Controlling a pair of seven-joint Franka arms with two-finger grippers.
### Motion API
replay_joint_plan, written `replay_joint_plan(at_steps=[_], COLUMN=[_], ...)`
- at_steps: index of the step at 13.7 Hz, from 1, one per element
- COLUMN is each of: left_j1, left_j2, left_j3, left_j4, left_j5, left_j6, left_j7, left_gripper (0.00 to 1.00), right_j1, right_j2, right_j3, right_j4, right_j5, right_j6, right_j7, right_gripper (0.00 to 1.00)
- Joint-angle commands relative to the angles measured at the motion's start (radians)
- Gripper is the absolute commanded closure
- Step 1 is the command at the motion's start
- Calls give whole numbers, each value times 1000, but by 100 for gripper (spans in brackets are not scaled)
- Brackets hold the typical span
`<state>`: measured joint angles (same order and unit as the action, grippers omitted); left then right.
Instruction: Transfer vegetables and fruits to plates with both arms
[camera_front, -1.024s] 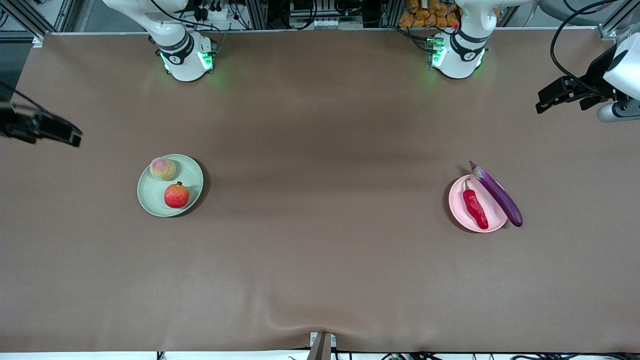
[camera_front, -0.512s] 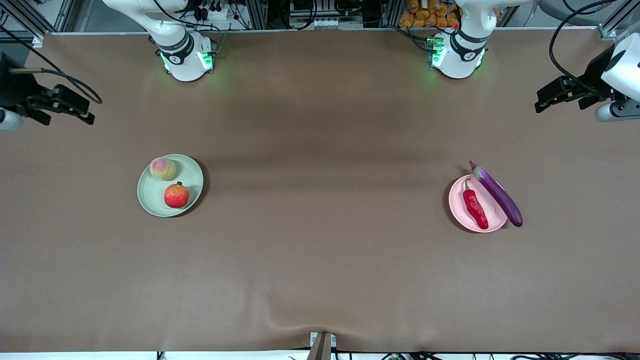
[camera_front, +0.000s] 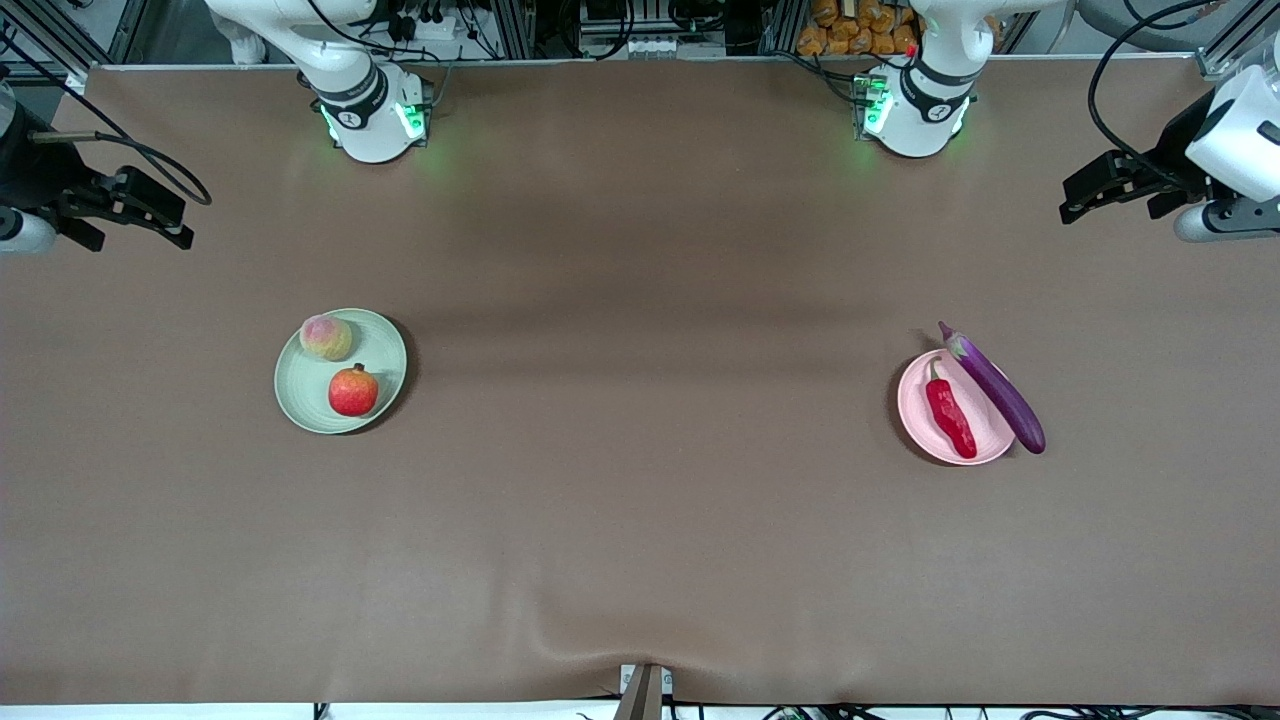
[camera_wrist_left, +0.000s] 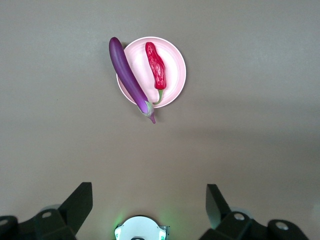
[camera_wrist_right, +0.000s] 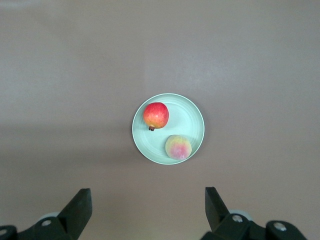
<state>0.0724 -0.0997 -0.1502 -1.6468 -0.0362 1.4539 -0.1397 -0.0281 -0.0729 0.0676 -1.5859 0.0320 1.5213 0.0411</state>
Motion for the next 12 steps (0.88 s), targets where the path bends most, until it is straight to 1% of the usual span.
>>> replay_joint_plan(at_steps=[1,12], left_j1=[0,7], left_j2=[-12,-9], left_j3=[-2,1], left_j4=[18,19], left_j5=[-1,-1], left_j6=[-13,-27], left_j7=[12,-18], left_gripper=[0,0], right_j1=[2,0], right_j2=[-2,-2], right_j3=[1,1], right_j4=[15,12], right_j5=[-24,-21], right_j6=[-3,-4], right_j7=[-12,-55], right_gripper=[0,0])
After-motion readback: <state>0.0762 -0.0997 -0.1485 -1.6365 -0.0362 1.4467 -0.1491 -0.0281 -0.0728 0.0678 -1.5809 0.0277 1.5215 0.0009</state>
